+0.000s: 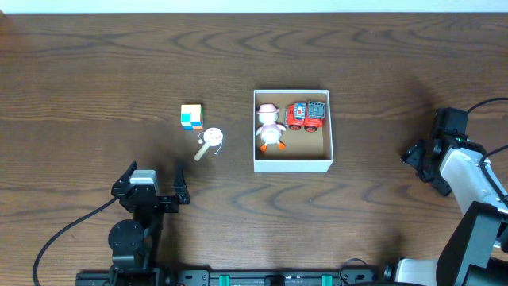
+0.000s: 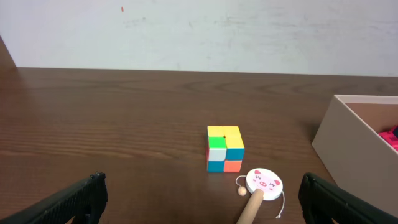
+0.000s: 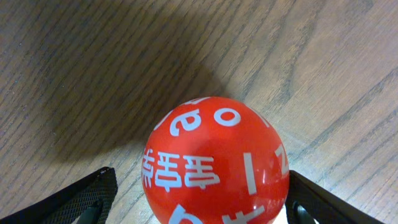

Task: Pack container
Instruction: 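Lower the right gripper around the red lettered ball and grasp it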

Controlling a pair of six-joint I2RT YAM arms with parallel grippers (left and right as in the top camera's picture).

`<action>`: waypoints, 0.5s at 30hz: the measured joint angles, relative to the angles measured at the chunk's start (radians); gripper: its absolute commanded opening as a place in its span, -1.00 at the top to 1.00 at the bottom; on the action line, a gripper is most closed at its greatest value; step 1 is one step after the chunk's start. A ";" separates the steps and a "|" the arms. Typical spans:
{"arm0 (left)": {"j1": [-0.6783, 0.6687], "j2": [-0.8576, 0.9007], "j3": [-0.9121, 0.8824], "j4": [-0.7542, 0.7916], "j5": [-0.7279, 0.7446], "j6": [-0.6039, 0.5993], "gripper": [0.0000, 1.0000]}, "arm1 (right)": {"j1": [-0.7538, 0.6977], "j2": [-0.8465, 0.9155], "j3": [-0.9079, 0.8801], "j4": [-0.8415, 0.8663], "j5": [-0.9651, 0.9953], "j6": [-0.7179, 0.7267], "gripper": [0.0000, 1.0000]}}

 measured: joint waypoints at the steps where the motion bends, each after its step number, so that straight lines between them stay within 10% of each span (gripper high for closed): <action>1: 0.000 0.000 0.000 0.000 0.000 0.000 -0.96 | 0.000 0.000 0.000 0.000 0.000 -0.001 -0.83; 15: 0.000 0.000 0.000 0.000 0.000 0.000 -0.96 | -0.016 0.000 0.000 0.060 -0.003 -0.091 -0.87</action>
